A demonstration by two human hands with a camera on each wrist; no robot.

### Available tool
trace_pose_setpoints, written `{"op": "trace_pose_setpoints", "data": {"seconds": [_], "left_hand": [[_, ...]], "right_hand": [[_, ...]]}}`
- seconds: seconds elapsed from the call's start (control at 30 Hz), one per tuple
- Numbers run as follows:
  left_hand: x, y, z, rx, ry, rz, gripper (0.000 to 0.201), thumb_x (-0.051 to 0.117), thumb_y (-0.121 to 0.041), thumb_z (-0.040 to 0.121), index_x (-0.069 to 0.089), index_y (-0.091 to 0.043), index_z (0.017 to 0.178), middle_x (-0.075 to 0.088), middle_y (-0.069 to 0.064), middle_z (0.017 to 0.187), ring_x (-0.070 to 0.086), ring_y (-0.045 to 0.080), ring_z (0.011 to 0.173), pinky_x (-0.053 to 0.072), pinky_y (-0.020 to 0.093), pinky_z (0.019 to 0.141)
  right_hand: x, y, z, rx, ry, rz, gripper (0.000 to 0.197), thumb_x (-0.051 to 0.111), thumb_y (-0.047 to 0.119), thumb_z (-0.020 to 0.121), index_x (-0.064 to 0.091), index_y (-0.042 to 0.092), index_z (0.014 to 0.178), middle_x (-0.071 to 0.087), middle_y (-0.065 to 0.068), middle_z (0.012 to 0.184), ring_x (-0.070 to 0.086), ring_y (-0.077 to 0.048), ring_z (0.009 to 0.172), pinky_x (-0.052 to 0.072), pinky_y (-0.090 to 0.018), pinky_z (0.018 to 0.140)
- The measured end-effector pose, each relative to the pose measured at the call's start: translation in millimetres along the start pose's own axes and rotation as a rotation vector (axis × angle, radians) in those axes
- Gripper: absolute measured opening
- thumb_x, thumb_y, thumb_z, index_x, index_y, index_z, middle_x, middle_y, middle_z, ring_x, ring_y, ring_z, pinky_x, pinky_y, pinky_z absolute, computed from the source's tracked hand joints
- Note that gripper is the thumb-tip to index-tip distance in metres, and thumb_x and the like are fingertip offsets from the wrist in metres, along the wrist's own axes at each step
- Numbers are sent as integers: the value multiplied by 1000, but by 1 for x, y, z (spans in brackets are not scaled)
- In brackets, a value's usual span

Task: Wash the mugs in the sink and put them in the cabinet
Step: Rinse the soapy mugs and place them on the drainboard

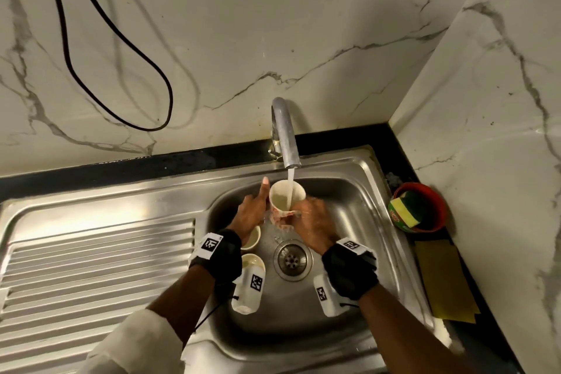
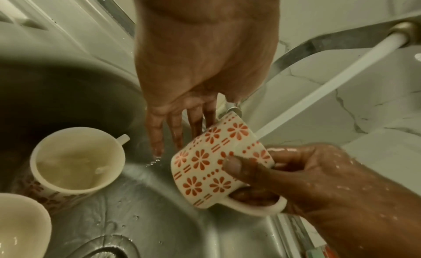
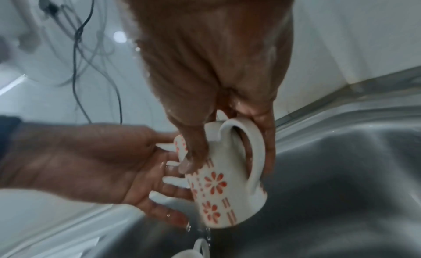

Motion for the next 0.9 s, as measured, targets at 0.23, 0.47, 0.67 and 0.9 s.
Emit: {"op": "trace_pose_setpoints", "data": {"seconds": [0.23, 0.47, 0.67, 0.9], "left_hand": [[10, -13, -12, 105, 242, -42, 52, 72, -43, 80, 60, -18, 124, 71, 9, 114, 67, 28, 108, 55, 41, 91], [-7, -18, 0, 165, 240, 42, 48, 88, -16, 69, 65, -28, 109, 74, 0, 103, 70, 16, 97, 57, 40, 85], [-4, 14, 13, 36, 171, -111, 65, 84, -5, 69, 55, -16, 126, 70, 10, 113, 65, 28, 109, 54, 53, 93], [17, 18, 12, 28, 197, -220, 80, 87, -20, 44, 56, -16, 118, 67, 16, 111, 62, 37, 113, 52, 56, 95]], "right_hand": [[1, 6, 11, 43, 172, 248, 27, 86, 25, 69, 77, 10, 90, 76, 0, 89, 72, -8, 80, 59, -30, 71], [1, 10, 30, 108, 271, 412, 39, 78, -1, 75, 67, 9, 111, 71, 3, 98, 68, -7, 91, 58, -26, 81], [-19, -13, 29, 228, 83, 356, 17, 68, 6, 86, 70, 7, 103, 71, -3, 88, 67, -14, 83, 55, -26, 74], [-11, -7, 27, 357, 40, 384, 30, 62, 44, 91, 60, 14, 91, 67, -7, 100, 64, -18, 89, 51, -31, 69]]}}
Point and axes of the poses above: each hand's wrist, its own z-axis towards the middle knuckle, its own x-axis out of the palm, y = z × x, the point moved 8 cm from there along z, towards the middle knuckle
